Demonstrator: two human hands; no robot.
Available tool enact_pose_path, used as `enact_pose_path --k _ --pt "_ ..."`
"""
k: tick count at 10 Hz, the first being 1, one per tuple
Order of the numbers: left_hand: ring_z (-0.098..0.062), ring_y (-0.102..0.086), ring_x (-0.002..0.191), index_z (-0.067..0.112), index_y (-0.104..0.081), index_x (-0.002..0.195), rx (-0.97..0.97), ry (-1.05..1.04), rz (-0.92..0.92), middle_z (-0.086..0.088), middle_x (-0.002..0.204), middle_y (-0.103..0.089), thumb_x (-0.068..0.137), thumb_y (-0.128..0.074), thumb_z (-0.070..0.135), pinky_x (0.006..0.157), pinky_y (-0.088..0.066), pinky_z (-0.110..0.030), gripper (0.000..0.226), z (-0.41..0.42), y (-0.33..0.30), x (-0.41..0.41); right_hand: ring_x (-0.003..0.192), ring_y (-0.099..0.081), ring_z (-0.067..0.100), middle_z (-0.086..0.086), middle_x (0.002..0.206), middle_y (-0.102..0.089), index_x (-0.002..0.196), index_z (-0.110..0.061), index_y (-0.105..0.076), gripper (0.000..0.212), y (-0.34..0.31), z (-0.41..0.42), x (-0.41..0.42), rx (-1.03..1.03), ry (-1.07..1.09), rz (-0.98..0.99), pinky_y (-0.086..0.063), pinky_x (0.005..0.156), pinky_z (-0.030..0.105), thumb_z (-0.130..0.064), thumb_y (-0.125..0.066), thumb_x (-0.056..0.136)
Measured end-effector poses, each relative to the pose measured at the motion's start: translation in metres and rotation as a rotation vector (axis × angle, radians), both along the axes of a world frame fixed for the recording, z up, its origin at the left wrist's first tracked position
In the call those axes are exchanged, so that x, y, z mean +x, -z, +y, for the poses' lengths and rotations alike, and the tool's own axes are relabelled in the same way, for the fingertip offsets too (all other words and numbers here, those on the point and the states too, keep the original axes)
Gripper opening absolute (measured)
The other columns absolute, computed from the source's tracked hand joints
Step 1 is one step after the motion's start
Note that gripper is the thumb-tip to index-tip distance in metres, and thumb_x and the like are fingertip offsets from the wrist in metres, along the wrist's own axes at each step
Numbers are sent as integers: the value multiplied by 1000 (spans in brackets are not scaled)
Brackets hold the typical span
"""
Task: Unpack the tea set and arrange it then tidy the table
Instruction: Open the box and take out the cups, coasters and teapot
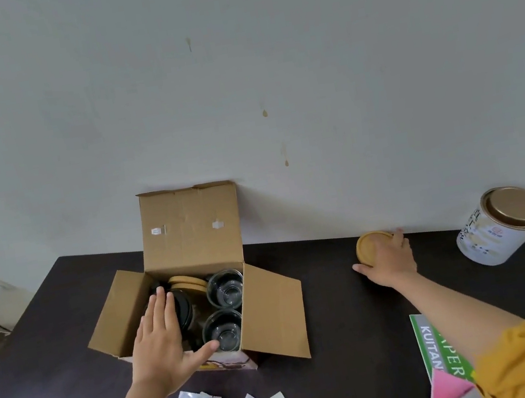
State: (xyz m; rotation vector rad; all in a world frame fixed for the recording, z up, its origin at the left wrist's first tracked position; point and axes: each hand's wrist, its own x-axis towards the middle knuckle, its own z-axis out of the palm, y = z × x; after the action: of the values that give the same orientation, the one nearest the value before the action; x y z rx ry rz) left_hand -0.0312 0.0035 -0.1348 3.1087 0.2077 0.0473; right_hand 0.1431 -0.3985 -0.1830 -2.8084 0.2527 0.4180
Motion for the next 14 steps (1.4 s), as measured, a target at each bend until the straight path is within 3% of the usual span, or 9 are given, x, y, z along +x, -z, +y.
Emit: enact_pose_path --k 1,2,4,5,7,9,10,12,14 --pt "-33 -23 142 -4 -32 142 -9 -3 4 -19 153 -24 67 -22 92 109 -31 -51 123 0 -1 0 146 -11 39 22 158 -4 147 -21 -25 88 -16 23 -15 -6 -53 -79 -21 118 48 -66 -60 80" --pt "-33 -23 142 -4 -32 142 -17 6 5 -20 153 -25 65 -21 94 109 -29 -49 125 0 -3 0 134 -35 29 13 144 -40 140 -16 -40 66 -46 66 -45 156 -165 -249 -38 107 41 -51 -59 88" --pt "-35 -21 143 -2 -29 144 -42 20 -6 -20 154 -23 62 -20 97 112 -23 -47 129 0 -7 -2 122 -44 16 0 124 -56 127 -16 -55 41 -109 173 -91 481 -361 -353 -45 95 32 -36 -60 91" --pt "-34 -16 144 -1 -27 145 -77 17 -13 -19 155 -19 61 -20 98 114 -20 -47 130 -1 -9 -1 112 -50 21 2 114 -60 119 -14 -57 40 -120 213 -94 379 -482 -299 -48 86 34 -39 -61 89" --pt "-37 -25 141 -3 -34 142 -110 33 -27 -22 151 -28 62 -23 97 111 -28 -49 128 -1 -8 -2 113 -48 31 8 114 -60 117 -11 -50 66 -117 253 -82 -64 -535 -170 -44 88 43 -62 -64 78" --pt "-39 -30 138 -5 -38 139 -133 49 -32 -23 148 -33 62 -24 97 108 -30 -50 128 2 -4 -2 118 -43 32 8 118 -58 122 -10 -46 77 -108 274 -82 -173 -494 -116 -39 90 43 -64 -70 72" --pt "-39 -31 138 -5 -39 139 -142 55 -38 -23 148 -34 62 -24 97 108 -30 -50 128 2 -3 -1 113 -43 30 6 111 -58 114 -12 -49 67 -103 276 -82 -144 -454 -163 -38 85 40 -57 -73 71" --pt "-39 -32 138 -5 -40 138 -149 55 -40 -23 147 -35 62 -24 97 107 -31 -50 128 2 -3 0 100 -50 27 4 103 -57 107 -12 -47 69 -114 268 -81 -22 -386 -262 -44 77 36 -58 -72 61" --pt "-39 -32 137 -4 -41 138 -125 59 -39 -23 147 -36 63 -24 96 106 -32 -50 126 3 1 1 115 -48 26 7 125 -47 134 -18 -46 82 -140 229 -81 189 -408 -189 -50 89 38 -55 -71 65"
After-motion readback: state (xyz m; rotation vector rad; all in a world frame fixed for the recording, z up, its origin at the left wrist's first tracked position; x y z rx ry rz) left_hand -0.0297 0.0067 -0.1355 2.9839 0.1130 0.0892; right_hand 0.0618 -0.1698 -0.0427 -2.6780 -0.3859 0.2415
